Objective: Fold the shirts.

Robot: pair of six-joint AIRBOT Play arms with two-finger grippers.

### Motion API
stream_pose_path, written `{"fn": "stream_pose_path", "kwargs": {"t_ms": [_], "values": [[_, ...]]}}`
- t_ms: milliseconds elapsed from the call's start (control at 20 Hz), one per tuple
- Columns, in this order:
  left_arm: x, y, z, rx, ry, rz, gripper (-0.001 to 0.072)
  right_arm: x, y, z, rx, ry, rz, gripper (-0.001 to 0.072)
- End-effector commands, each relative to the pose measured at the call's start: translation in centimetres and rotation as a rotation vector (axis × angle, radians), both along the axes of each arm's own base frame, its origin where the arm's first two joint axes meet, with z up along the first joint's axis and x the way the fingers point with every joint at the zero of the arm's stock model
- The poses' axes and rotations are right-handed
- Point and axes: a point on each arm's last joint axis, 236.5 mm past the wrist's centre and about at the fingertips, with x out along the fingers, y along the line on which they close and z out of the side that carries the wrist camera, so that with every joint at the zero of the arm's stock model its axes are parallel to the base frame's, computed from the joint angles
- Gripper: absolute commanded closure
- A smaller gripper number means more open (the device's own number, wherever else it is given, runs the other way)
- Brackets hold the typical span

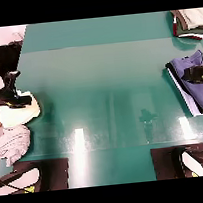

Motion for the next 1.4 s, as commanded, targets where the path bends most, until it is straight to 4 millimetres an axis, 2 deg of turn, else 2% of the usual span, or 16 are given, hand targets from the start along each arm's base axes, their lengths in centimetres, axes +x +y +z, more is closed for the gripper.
{"fn": "stream_pose_path", "kwargs": {"t_ms": [0, 100, 200, 300, 400, 450, 550, 700, 800, 850, 1050, 1150, 1200, 1250, 1300, 1350], "values": [[1.1, -0.4, 2.0, -0.019, -0.058, 0.002, 0.0679, 0.1, 0.0, 0.0, 0.001, -0.003, 0.0, 0.0693], [3.6, -2.2, 7.8, -0.038, -0.207, -0.055, 0.0679, 0.5, 0.0, 0.5, -0.002, -0.027, -0.002, 0.0693], [5.8, -6.5, 16.0, -0.079, -0.415, -0.208, 0.0679, 1.1, -0.1, 2.2, -0.008, -0.074, -0.004, 0.0693], [5.5, -12.5, 24.4, -0.18, -0.601, -0.347, 0.0679, 1.9, -0.2, 4.7, -0.017, -0.144, -0.006, 0.0693], [3.5, -18.7, 31.0, -0.295, -0.722, -0.515, 0.068, 2.6, -0.4, 7.5, -0.027, -0.223, -0.009, 0.0693], [2.2, -21.3, 33.6, -0.335, -0.772, -0.6, 0.068, 2.8, -0.4, 8.9, -0.032, -0.256, -0.009, 0.0693], [0.2, -25.1, 37.1, -0.374, -0.853, -0.725, 0.068, 2.9, -0.4, 11.2, -0.039, -0.312, -0.009, 0.0693], [-1.4, -30.4, 39.8, -0.417, -0.965, -0.9, 0.068, 3.0, -0.4, 13.7, -0.048, -0.372, -0.008, 0.0693], [-0.8, -33.4, 39.3, -0.437, -0.976, -0.961, 0.0679, 2.9, -0.1, 14.6, -0.041, -0.394, -0.004, 0.0693], [0.0, -34.9, 37.9, -0.449, -0.943, -0.977, 0.0678, 2.9, 0.4, 14.9, -0.018, -0.402, 0.006, 0.0694], [4.0, -40.7, 28.2, -0.518, -0.704, -0.996, 0.0678, 2.9, 1.9, 15.2, 0.044, -0.407, 0.034, 0.0693], [6.4, -42.4, 22.7, -0.516, -0.6, -0.981, 0.0677, 2.9, 2.0, 15.1, 0.045, -0.406, 0.035, 0.0693], [7.4, -42.4, 20.4, -0.489, -0.56, -0.974, 0.0615, 2.9, 1.9, 15.1, 0.044, -0.403, 0.035, 0.0693], [8.6, -41.5, 18.4, -0.431, -0.529, -0.966, 0.0293, 2.8, 2.0, 15.0, 0.044, -0.4, 0.036, 0.0693], [9.2, -40.1, 17.5, -0.383, -0.503, -0.946, 0.0094, 2.8, 2.0, 15.0, 0.045, -0.398, 0.036, 0.0694], [9.7, -38.4, 17.2, -0.345, -0.484, -0.915, 0.0096, 2.8, 2.0, 15.0, 0.044, -0.399, 0.036, 0.0693]]}}
